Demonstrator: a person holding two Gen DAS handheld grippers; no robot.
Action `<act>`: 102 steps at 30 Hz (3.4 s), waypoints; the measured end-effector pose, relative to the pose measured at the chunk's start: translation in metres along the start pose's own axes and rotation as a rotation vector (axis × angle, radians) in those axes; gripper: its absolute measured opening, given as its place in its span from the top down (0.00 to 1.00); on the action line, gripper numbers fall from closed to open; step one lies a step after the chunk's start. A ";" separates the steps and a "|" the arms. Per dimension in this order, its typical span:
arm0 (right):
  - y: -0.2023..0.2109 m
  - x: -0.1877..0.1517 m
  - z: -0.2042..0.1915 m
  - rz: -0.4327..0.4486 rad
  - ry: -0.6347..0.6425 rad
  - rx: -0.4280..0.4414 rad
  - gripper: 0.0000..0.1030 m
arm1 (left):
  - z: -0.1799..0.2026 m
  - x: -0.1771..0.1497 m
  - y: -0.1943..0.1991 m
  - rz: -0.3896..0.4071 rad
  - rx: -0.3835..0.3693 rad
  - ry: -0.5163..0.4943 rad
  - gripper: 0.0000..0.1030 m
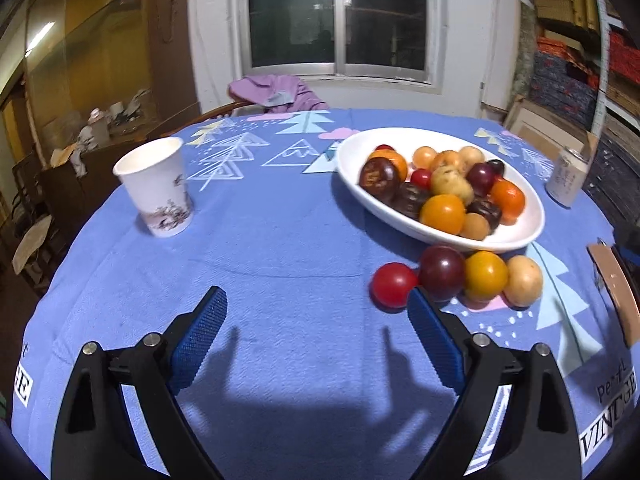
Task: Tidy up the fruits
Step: 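Withdraw both open grippers back toward the remaining fruits, then close the left gripper on a red plum while the right grasps a round tan pear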
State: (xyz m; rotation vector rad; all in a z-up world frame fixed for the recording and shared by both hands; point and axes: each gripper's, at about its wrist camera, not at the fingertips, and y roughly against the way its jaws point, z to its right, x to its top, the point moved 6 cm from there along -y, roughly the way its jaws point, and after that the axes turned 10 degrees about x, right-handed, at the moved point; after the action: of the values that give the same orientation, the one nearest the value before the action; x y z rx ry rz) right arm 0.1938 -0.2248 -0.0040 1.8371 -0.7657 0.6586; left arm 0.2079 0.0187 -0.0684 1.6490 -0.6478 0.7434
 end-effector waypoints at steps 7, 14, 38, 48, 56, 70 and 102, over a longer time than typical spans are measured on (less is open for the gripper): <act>0.001 -0.003 -0.006 -0.002 0.027 0.000 0.15 | 0.015 0.012 -0.010 0.005 0.004 -0.050 0.13; -0.002 -0.004 -0.010 -0.013 0.053 -0.012 0.15 | 0.026 0.025 -0.033 -0.041 -0.030 -0.035 0.13; 0.000 -0.006 -0.020 -0.008 0.125 -0.009 0.15 | 0.005 -0.004 -0.004 0.000 -0.025 -0.151 0.06; -0.004 -0.011 -0.024 -0.029 0.139 -0.005 0.15 | -0.005 -0.026 0.003 -0.062 -0.127 -0.122 0.29; -0.015 -0.022 -0.034 -0.066 0.205 -0.019 0.15 | -0.013 -0.033 0.010 -0.063 -0.134 -0.113 0.34; -0.024 -0.032 -0.039 -0.100 0.246 -0.040 0.15 | -0.037 -0.037 0.002 -0.115 -0.145 -0.050 0.47; -0.100 -0.043 -0.062 -0.295 0.294 -0.054 0.51 | -0.042 -0.034 -0.011 -0.157 -0.151 -0.004 0.72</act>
State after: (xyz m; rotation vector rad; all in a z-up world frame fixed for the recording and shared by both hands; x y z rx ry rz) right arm 0.2351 -0.1286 -0.0718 1.7102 -0.3087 0.6867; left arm 0.1889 0.0626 -0.0956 1.5427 -0.5559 0.5644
